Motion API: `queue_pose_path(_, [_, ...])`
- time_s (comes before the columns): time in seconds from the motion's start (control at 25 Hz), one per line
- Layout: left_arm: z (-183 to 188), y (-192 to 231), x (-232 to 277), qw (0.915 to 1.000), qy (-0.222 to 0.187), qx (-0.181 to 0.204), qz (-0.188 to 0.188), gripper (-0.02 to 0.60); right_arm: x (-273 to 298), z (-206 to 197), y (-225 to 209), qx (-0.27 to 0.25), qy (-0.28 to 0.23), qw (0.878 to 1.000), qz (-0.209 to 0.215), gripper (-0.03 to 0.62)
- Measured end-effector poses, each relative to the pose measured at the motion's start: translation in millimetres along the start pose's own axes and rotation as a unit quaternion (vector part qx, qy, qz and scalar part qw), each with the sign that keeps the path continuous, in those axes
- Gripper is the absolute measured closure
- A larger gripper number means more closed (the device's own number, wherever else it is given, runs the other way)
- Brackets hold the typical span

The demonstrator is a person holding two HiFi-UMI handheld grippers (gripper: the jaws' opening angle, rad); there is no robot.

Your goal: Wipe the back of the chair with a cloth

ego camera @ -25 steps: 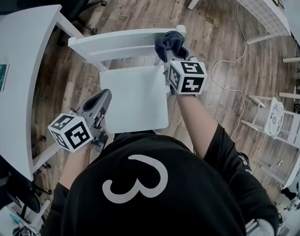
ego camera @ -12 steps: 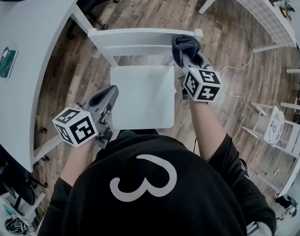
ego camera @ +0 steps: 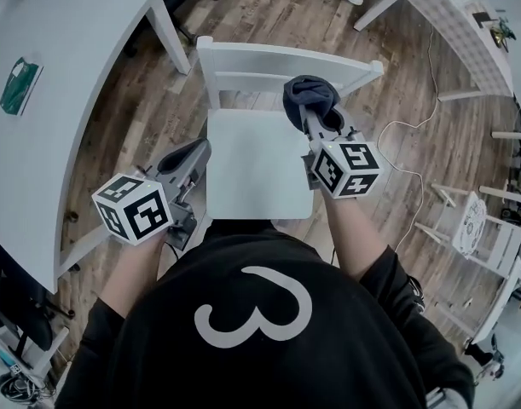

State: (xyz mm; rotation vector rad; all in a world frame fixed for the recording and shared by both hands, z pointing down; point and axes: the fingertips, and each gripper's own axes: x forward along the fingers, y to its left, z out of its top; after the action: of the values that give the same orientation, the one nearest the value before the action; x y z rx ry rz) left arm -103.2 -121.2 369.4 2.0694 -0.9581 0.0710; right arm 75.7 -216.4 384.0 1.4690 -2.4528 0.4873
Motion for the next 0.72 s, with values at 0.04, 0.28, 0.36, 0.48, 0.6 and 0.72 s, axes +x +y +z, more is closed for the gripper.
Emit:
queue_pose_path(0.04, [-0.1, 5.6, -5.2, 1.0, 0.0, -0.001, 0.002, 0.568, 5.3, -2.1, 9.8, 0.002, 0.0, 1.0, 0.006, 0.542])
queue_pose_path(0.28, [-2.3, 35.9, -41.1, 0.9997, -0.006, -0.011, 0.02, 0.568, 38.8, -19.2, 64.1, 0.003, 0.015, 0.999, 0.038, 0.542])
queue_pose_path(0.36, [-5.4, 47.2, -53.4, 0.9994, -0.011, -0.018, 0.029, 0.568, 49.9, -25.1, 78.4, 0.0, 0.022, 0.999, 0.048, 0.542])
queue_pose_path(0.48, [-10.8, 63.3, -69.5, 0.9985, -0.015, -0.031, 0.043, 0.568, 67.4, -31.2, 92.7, -0.004, 0.03, 0.998, 0.056, 0.542])
queue_pose_path(0.6, [-14.7, 77.4, -83.9, 0.9975, -0.019, -0.041, 0.054, 0.568, 84.2, -37.4, 103.4, 0.001, 0.039, 0.997, 0.059, 0.542])
queue_pose_path(0.72, [-18.4, 90.3, -96.2, 0.9961, -0.025, -0.052, 0.067, 0.568, 97.8, -44.0, 109.7, -0.001, 0.046, 0.997, 0.057, 0.542])
